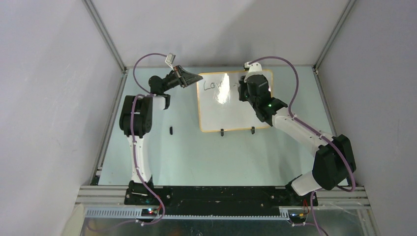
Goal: Write a sentence on the whiteboard
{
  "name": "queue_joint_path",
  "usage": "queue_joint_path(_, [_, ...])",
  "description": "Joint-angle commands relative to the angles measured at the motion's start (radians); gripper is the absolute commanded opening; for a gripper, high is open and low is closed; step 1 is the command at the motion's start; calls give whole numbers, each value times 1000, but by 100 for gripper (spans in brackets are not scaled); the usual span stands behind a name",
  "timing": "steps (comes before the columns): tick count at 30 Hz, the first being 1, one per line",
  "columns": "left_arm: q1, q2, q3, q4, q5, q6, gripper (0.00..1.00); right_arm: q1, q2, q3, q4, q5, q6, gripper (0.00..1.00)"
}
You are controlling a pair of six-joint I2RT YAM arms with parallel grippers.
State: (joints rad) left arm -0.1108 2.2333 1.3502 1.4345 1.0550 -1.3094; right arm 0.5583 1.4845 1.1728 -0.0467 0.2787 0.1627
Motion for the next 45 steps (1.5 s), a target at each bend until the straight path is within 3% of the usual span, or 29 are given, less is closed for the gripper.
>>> queue_joint_path(1, [-3, -41, 8, 35, 4, 7, 0, -9, -20, 43, 37, -4, -7, 0])
queue_joint_path(45, [-4, -42, 7, 34, 6, 7, 0, -9, 24, 83, -18, 5, 14, 0])
